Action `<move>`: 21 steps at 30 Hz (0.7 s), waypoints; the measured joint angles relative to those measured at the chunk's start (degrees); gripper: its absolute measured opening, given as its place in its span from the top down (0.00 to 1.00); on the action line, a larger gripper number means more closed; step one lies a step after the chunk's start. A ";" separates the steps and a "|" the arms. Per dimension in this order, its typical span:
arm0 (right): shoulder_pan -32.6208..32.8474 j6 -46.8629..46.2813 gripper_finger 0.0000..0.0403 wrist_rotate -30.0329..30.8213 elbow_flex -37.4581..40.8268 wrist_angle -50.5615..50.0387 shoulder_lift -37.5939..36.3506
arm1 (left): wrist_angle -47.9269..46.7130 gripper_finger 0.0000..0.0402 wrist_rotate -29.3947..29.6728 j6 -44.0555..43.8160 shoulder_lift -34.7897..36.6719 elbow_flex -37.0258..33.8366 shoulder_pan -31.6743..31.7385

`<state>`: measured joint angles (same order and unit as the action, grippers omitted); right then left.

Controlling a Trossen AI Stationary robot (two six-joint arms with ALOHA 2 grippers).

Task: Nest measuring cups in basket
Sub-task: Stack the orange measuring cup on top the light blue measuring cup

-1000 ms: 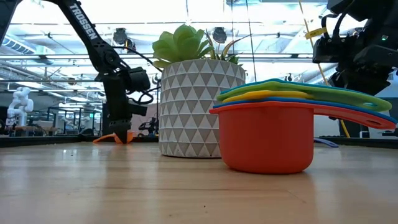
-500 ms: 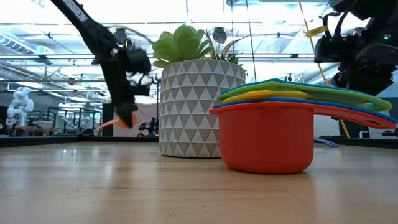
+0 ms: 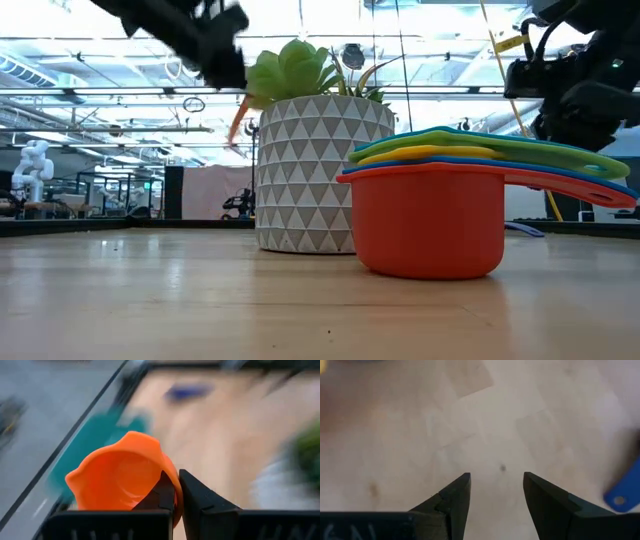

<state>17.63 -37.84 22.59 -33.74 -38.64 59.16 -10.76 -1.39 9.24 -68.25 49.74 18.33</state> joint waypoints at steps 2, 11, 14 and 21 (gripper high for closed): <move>-0.36 -0.70 0.57 1.74 0.00 0.55 0.00 | 4.93 0.98 -4.00 -0.39 1.25 0.02 -2.74; -0.17 12.47 0.57 6.08 0.00 24.25 -2.70 | 31.62 0.98 -21.14 -1.47 0.12 0.11 -10.56; 0.00 22.71 0.57 5.79 0.00 37.31 -4.02 | 41.50 0.98 -27.96 -2.57 -1.82 0.07 -11.71; 0.09 36.66 0.57 -2.36 0.00 59.39 -4.61 | 56.49 0.98 -37.67 -6.74 -8.84 0.11 -14.07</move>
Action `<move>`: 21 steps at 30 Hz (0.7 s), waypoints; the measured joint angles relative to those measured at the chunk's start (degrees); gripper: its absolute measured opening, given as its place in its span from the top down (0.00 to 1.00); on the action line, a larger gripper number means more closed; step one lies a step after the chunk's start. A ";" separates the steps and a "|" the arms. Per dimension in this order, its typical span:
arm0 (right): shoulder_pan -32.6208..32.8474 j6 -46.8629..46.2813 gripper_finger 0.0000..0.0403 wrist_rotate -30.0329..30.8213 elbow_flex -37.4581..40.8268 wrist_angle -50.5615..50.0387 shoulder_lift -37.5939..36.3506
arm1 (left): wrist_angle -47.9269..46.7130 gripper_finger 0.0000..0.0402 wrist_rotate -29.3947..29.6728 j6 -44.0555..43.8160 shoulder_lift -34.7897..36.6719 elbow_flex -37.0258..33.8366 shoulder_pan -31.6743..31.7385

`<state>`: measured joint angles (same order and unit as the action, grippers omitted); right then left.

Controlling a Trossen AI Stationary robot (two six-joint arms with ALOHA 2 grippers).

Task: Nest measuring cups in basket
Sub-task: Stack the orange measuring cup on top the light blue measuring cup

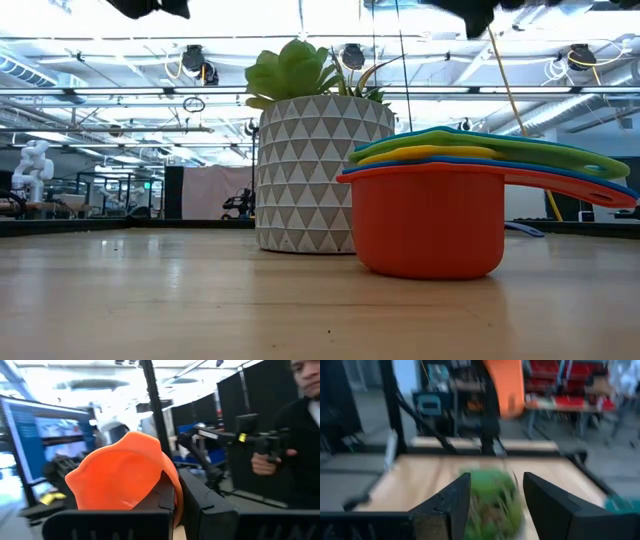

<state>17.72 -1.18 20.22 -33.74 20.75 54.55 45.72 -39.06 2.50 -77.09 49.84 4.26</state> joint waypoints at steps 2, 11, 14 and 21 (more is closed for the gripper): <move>-0.25 0.41 0.57 -1.02 0.00 3.98 0.74 | 2.59 0.98 -1.17 -0.66 -2.34 -0.02 -0.50; -2.65 -3.05 0.57 -4.27 0.00 14.03 9.79 | 8.50 0.98 -4.95 -4.22 -10.52 4.28 -3.00; -3.39 -2.98 0.57 -8.01 0.00 19.39 12.21 | 7.71 0.98 -6.71 -4.70 -12.74 6.81 -3.57; -3.78 -3.05 0.57 -10.03 0.00 23.21 13.20 | 7.17 0.98 -7.99 -5.69 -15.63 8.90 -3.64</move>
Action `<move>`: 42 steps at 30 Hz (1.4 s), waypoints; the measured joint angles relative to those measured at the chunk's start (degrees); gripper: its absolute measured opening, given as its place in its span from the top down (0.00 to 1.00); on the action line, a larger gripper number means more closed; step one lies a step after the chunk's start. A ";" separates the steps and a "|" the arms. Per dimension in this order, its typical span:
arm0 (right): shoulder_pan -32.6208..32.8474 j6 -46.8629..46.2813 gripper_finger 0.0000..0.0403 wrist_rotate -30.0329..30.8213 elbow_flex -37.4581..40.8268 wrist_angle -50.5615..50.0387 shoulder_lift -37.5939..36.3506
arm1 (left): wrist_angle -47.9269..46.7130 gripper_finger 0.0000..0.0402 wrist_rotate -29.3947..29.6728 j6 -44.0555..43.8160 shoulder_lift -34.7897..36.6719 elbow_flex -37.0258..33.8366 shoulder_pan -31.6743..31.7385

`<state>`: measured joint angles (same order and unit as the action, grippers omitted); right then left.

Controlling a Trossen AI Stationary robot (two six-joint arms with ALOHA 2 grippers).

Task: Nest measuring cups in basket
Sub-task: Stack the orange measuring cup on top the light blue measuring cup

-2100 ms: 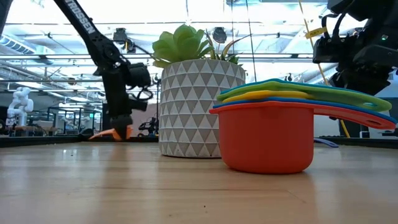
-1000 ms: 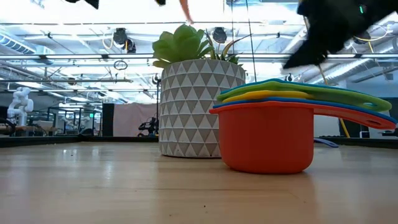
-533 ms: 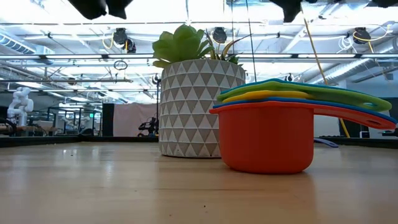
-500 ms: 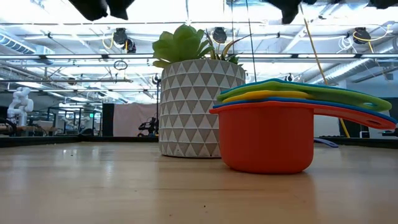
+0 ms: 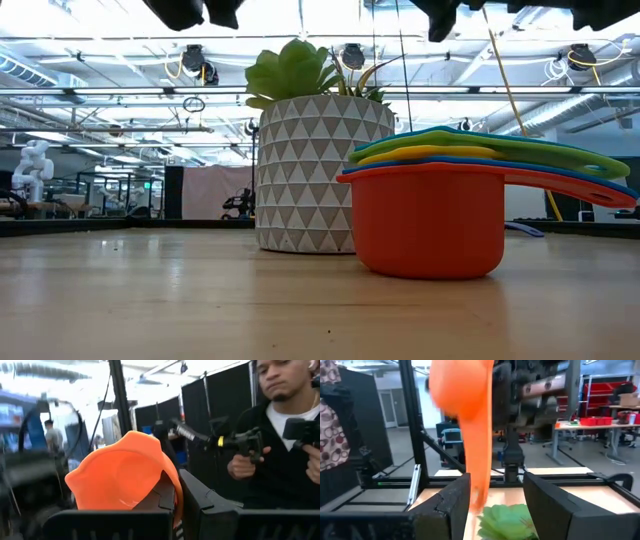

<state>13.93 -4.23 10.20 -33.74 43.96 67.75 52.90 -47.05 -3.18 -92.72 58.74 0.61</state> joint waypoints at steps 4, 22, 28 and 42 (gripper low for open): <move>-0.04 -0.96 0.57 -1.14 0.00 0.17 0.00 | -0.96 0.98 0.04 1.18 0.31 -0.01 0.03; -1.11 -3.75 0.57 -1.50 0.00 1.00 0.02 | -1.68 0.98 1.14 4.34 0.19 -0.02 0.05; -1.20 -4.70 0.57 -1.52 -0.02 1.74 0.50 | -1.60 0.98 1.28 4.74 0.19 -0.02 0.21; -1.51 1.82 0.98 -2.04 -0.06 4.46 3.41 | -0.73 0.97 1.44 5.71 0.19 -0.02 0.21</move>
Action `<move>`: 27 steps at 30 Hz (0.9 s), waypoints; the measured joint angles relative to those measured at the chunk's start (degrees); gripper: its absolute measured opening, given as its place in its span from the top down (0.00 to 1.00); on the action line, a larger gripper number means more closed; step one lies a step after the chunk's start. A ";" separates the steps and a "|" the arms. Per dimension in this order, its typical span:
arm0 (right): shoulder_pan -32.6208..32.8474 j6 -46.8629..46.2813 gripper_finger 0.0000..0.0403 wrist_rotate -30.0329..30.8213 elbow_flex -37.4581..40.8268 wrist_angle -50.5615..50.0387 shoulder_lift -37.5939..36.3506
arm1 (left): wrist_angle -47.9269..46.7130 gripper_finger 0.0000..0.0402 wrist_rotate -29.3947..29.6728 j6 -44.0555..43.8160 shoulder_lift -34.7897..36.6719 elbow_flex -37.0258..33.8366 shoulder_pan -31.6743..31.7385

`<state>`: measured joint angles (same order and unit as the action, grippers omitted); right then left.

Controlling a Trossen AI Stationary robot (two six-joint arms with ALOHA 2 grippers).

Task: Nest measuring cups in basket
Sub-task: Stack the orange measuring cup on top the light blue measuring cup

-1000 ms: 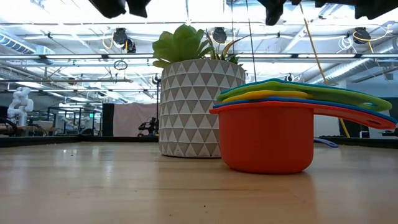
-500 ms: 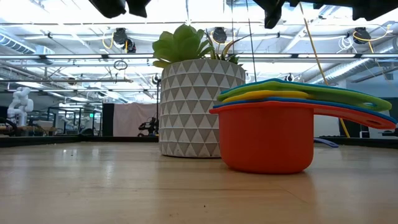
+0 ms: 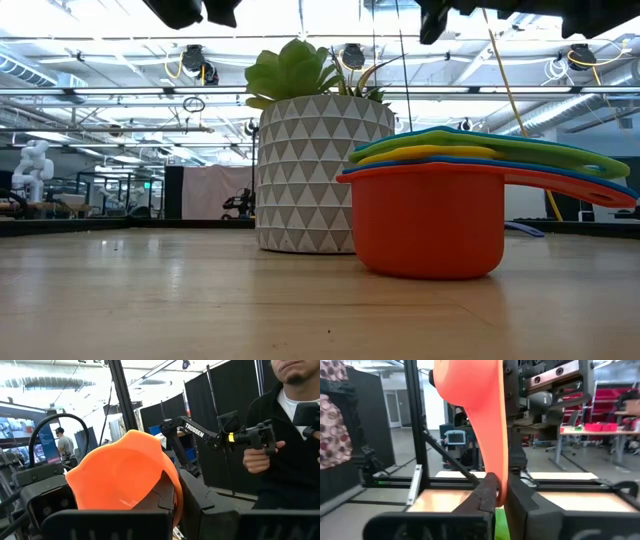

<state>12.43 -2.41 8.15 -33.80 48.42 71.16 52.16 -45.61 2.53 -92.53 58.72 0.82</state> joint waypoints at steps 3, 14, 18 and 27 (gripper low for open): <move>0.00 1.92 0.99 0.71 0.02 0.84 0.02 | 0.22 0.98 -0.10 -0.06 0.02 0.00 0.00; 0.37 4.43 1.00 2.97 0.02 1.07 0.02 | 0.01 0.75 1.04 -6.13 0.07 0.00 0.69; 0.77 5.45 1.00 4.29 0.02 0.67 -0.31 | -0.81 0.67 1.12 -7.03 0.07 0.00 1.20; 3.21 12.36 1.00 7.02 0.02 -4.36 -4.57 | -9.39 0.58 1.60 -5.06 4.45 0.00 4.55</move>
<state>15.63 9.95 15.17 -33.78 44.06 66.58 42.77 -44.01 -2.53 -88.08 58.72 5.37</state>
